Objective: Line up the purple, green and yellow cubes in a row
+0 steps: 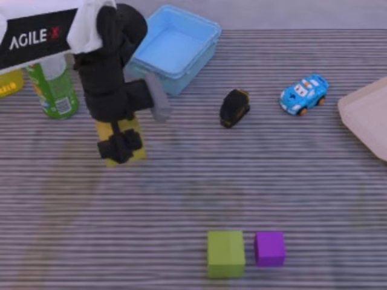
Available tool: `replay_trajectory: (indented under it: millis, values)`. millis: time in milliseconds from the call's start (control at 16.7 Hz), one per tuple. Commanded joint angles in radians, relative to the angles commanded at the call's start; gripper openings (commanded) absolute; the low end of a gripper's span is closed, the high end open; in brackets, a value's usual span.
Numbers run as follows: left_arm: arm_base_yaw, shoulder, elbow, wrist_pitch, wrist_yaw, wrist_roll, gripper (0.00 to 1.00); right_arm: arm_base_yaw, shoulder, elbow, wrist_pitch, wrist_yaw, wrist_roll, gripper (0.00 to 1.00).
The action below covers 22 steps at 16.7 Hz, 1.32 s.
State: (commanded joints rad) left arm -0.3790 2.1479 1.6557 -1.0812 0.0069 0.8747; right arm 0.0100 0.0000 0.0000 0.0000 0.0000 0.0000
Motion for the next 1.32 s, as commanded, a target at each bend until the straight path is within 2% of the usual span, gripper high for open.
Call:
replay_trajectory:
  millis: [420,600,1080,1320]
  values:
    - [-0.015,-0.022,-0.008,-0.007,-0.001,0.000,0.00,0.000,0.000,0.000,0.000,0.000,0.000,1.00]
    - [-0.075,-0.118,-0.108,0.011,-0.002,-0.006,0.00,0.000,0.000,0.000,0.000,0.000,0.000,1.00]
    - [-0.309,-0.455,-0.518,0.062,-0.005,-0.021,0.00,0.000,0.000,0.000,0.000,0.000,0.000,1.00]
    - [-0.330,-0.480,-0.543,0.067,-0.005,-0.021,0.00,0.000,0.000,0.000,0.000,0.000,0.000,1.00]
